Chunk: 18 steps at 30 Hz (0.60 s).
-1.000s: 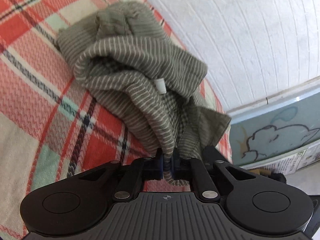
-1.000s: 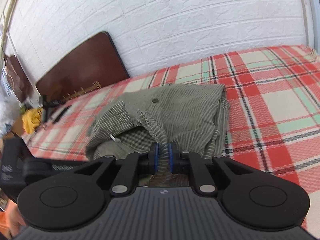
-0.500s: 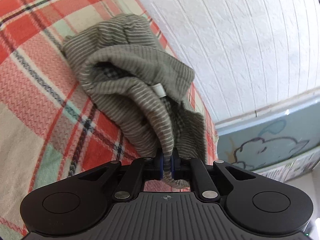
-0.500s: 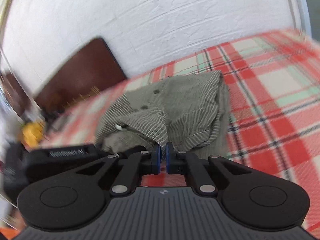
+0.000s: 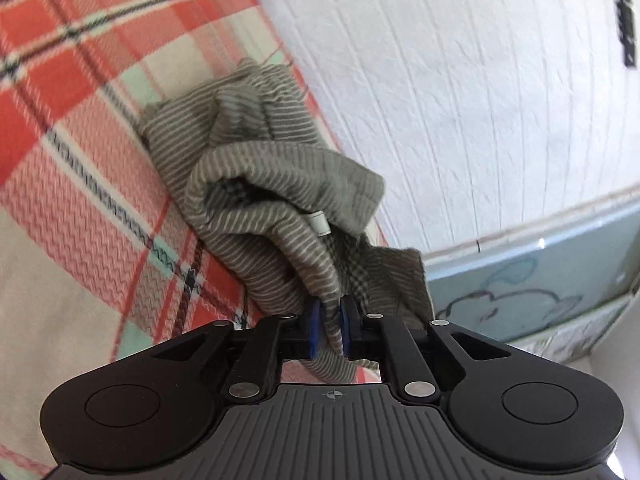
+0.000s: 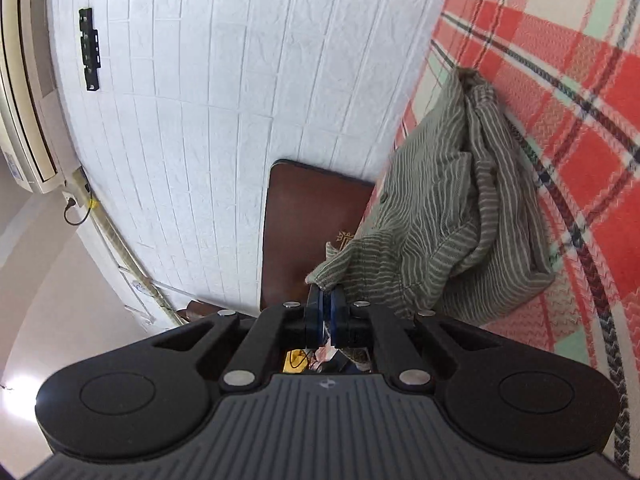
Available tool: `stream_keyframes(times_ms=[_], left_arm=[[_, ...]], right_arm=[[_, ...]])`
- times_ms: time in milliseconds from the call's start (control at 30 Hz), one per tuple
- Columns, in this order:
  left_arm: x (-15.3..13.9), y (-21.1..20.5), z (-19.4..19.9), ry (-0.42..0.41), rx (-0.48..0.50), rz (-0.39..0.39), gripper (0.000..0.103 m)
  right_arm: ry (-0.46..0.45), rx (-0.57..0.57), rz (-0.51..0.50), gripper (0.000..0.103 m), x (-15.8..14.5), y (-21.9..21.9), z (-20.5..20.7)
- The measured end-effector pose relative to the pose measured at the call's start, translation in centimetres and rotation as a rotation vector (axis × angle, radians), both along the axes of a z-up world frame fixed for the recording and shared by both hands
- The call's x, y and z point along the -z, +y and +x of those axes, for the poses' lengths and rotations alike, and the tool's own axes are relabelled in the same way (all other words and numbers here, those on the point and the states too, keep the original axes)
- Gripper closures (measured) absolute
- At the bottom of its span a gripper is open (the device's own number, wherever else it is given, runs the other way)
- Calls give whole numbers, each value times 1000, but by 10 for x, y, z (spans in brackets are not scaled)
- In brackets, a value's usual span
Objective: Fold clothes
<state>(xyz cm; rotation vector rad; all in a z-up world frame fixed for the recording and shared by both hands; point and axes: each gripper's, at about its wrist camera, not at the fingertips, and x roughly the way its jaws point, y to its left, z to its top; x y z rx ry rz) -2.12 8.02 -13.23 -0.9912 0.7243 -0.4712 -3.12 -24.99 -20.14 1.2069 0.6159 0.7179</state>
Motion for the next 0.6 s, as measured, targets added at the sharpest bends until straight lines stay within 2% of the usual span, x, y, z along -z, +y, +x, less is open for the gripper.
stream_keyframes(times_ms=[200, 233, 333, 400, 467, 600], left_arm=[[-49, -21, -10, -283, 248, 366, 76], [-57, -25, -12, -330, 289, 427, 73], [-63, -51, -14, -458, 417, 582, 50], [-61, -61, -8, -493, 475, 609, 48], [-61, -65, -3, -503, 511, 597, 48], [-49, -66, 14, -457, 540, 551, 47]], right_arm=[[-57, -45, -66, 99, -5, -6, 8], [-69, -57, -81, 99, -8, -7, 9], [-94, -91, -84, 99, -13, -8, 13], [-114, -106, -88, 99, -16, -11, 15], [-132, -118, -100, 99, -19, -13, 16], [-160, -150, -111, 97, -21, -18, 15]])
